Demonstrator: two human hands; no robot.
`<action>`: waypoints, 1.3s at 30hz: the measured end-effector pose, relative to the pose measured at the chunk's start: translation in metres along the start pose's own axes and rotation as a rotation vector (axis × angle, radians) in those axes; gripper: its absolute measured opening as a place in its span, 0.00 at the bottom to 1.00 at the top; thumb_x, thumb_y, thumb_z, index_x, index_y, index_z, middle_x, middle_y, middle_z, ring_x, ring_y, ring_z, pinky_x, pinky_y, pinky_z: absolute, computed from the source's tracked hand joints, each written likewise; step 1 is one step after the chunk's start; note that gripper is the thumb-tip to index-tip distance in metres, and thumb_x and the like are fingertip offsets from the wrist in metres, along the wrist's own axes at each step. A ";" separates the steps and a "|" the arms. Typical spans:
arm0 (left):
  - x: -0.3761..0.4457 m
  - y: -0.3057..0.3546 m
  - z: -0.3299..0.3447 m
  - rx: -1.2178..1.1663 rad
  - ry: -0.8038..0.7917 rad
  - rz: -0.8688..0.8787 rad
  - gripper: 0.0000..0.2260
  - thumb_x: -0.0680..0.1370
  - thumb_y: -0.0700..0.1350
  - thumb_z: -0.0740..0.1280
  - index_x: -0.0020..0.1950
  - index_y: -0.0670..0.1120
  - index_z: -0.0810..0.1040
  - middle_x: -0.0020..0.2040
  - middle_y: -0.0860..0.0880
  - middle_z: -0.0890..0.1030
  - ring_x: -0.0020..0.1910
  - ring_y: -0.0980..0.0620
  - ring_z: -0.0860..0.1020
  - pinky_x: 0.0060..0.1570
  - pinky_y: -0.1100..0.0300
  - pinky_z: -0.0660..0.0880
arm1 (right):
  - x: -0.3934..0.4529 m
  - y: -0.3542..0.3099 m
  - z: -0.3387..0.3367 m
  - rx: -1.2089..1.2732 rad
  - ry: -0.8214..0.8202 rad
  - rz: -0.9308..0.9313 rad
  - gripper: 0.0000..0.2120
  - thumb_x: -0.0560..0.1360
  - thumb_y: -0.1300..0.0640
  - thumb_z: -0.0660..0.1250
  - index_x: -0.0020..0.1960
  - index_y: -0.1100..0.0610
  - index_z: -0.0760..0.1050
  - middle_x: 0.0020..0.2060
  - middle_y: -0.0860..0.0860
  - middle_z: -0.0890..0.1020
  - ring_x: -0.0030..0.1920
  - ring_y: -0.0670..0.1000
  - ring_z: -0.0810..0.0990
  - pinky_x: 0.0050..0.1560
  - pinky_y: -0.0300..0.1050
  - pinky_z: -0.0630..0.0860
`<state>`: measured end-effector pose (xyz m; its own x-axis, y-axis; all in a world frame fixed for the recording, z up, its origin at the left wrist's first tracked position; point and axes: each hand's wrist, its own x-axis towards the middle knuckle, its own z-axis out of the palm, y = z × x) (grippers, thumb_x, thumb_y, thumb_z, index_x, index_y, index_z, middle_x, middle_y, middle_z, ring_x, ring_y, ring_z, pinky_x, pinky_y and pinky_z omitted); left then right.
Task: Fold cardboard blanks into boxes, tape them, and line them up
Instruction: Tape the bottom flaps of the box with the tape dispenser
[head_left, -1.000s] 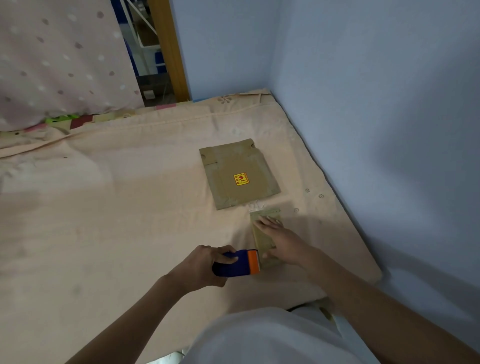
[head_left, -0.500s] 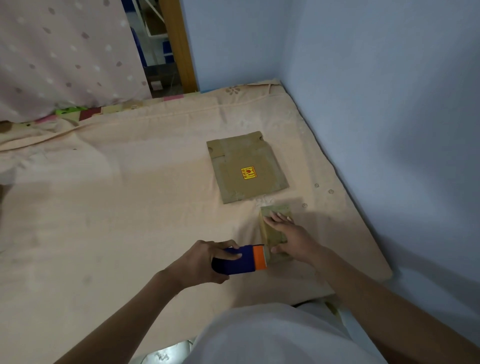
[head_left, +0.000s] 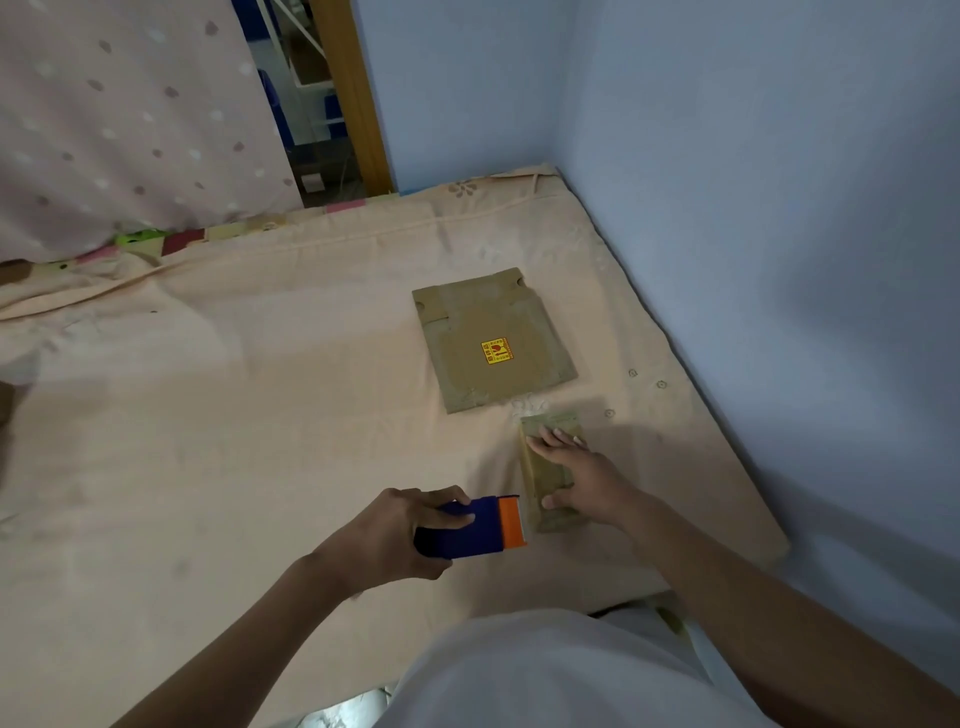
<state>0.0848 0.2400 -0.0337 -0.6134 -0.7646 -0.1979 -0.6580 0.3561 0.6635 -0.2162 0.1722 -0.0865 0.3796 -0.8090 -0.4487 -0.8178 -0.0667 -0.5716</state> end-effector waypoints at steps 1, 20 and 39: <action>0.000 0.001 -0.001 0.010 -0.003 -0.002 0.24 0.72 0.45 0.75 0.68 0.52 0.78 0.67 0.60 0.75 0.56 0.58 0.78 0.53 0.66 0.77 | 0.000 0.000 0.000 -0.001 0.001 0.001 0.45 0.73 0.54 0.76 0.80 0.41 0.52 0.80 0.40 0.49 0.80 0.46 0.43 0.79 0.49 0.48; 0.072 0.013 0.002 0.333 -0.246 -0.238 0.19 0.72 0.51 0.75 0.60 0.46 0.83 0.54 0.48 0.82 0.49 0.51 0.77 0.43 0.62 0.73 | 0.008 0.004 0.003 -0.080 -0.016 -0.042 0.45 0.73 0.53 0.75 0.81 0.45 0.52 0.80 0.44 0.47 0.80 0.44 0.43 0.75 0.38 0.40; 0.052 -0.011 0.106 0.379 0.138 -0.436 0.15 0.74 0.34 0.62 0.58 0.42 0.80 0.68 0.46 0.76 0.59 0.39 0.72 0.61 0.49 0.69 | 0.008 0.001 0.004 -0.080 0.005 -0.025 0.45 0.73 0.54 0.76 0.81 0.46 0.52 0.80 0.43 0.48 0.80 0.44 0.43 0.74 0.37 0.39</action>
<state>0.0137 0.2532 -0.1278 -0.2054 -0.9371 -0.2823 -0.9623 0.1408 0.2327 -0.2128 0.1678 -0.0933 0.3979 -0.8096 -0.4315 -0.8404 -0.1331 -0.5254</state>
